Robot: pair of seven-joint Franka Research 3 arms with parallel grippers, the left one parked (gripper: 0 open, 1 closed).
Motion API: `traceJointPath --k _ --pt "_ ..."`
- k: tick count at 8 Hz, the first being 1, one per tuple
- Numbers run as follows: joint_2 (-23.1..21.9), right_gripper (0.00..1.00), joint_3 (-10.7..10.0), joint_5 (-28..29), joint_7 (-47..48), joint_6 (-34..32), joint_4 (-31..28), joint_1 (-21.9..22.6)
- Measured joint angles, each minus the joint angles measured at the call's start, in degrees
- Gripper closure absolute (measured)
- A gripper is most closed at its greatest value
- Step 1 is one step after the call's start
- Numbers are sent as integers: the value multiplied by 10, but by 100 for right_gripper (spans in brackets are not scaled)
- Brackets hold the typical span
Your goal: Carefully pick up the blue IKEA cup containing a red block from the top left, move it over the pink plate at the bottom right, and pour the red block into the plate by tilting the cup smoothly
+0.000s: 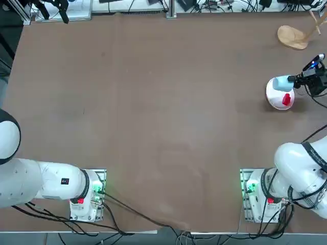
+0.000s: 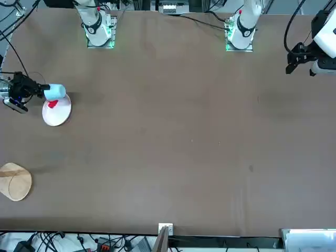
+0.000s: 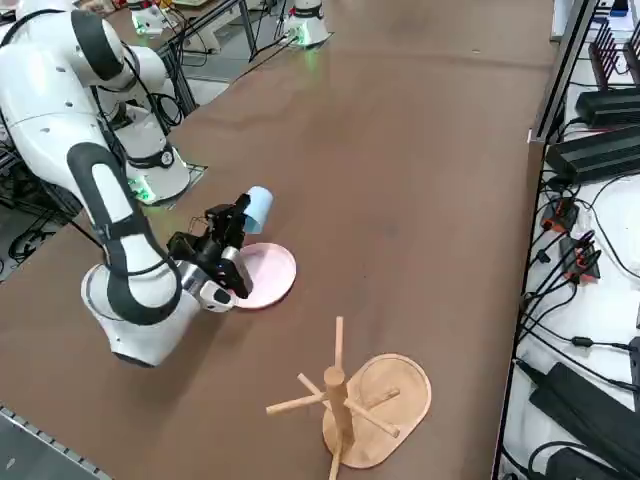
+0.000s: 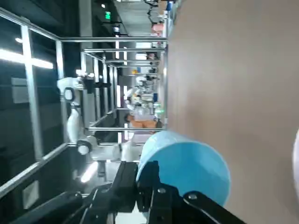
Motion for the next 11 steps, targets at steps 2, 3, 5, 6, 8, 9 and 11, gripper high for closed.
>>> traceJointPath --k 2,3,5,6,8,9,11 --pt "-48 96 2 -15 42 82 1 43" --pt "-81 96 3 -30 77 121 -2 66" --pt "-151 96 5 -61 132 223 -34 118" --pt "-183 96 5 -82 158 284 -59 149" --pt "-232 96 6 -136 216 391 -104 215" --pt "-248 96 6 -168 254 431 -120 248" --pt "-269 96 7 -234 332 477 -134 305"
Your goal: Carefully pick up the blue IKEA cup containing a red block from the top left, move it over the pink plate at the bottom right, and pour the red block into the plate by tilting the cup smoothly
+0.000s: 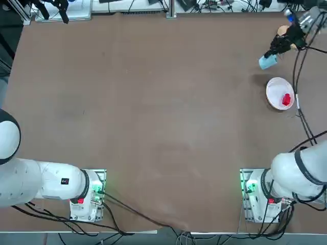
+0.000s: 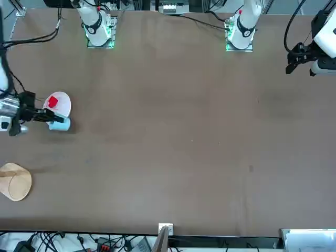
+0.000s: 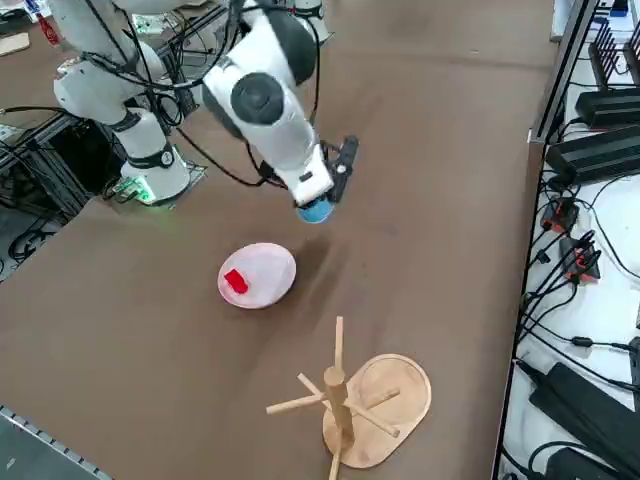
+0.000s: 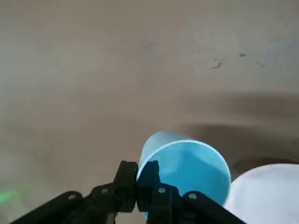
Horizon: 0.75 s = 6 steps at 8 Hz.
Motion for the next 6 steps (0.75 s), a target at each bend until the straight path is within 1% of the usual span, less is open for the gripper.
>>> traceJointPath --k 1,3,4,6 --pt "-9 96 0 -47 55 16 -1 25" --pt "-28 96 2 -164 190 26 1 74" --pt "-36 96 3 -185 240 26 5 94" --pt "-41 96 4 -191 311 26 14 116"
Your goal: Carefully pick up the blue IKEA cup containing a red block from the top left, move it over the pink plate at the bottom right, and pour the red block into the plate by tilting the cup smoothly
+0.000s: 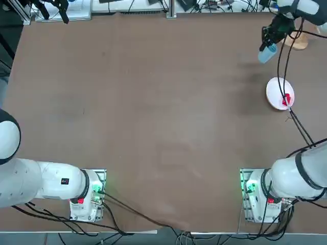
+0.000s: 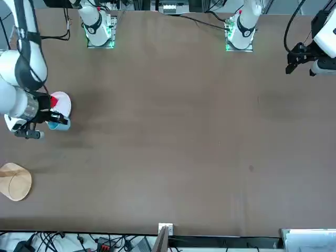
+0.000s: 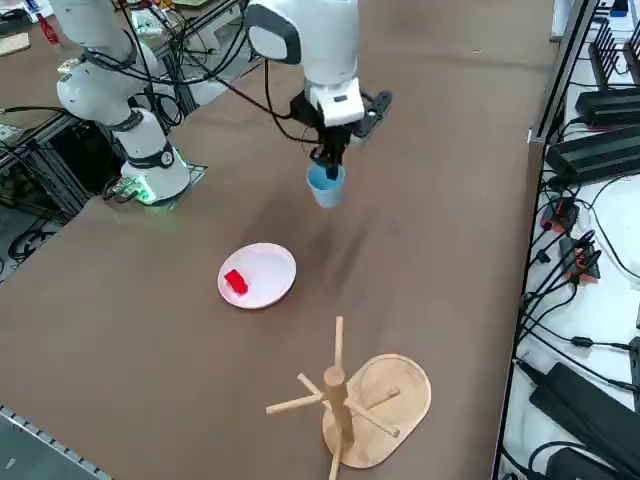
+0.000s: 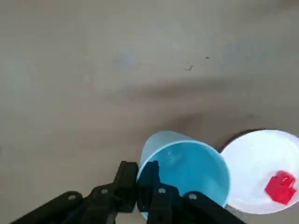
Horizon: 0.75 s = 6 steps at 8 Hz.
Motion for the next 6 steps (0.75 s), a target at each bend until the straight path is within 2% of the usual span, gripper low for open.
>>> traceJointPath --k 2,6 --pt "0 96 0 0 85 2 3 31" --pt "2 96 1 -21 282 6 4 138"
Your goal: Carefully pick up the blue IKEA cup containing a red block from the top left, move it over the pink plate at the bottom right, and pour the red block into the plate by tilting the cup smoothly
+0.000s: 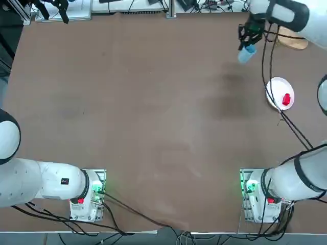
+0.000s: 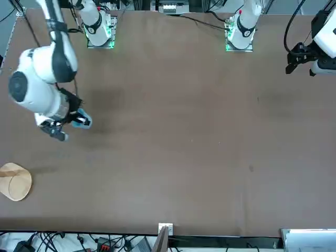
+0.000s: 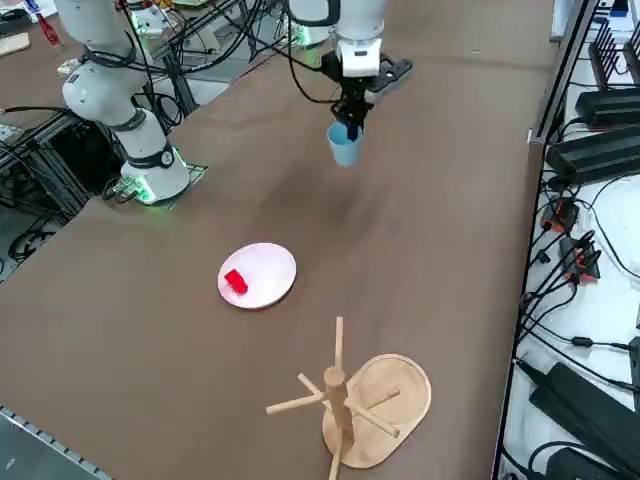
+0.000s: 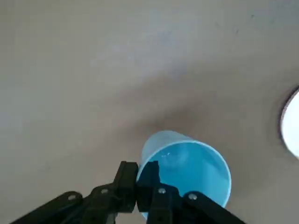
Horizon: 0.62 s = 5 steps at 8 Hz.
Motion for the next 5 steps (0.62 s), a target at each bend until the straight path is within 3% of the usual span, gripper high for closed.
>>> traceJointPath --k 5 --pt "76 96 -26 -24 114 73 1 30"
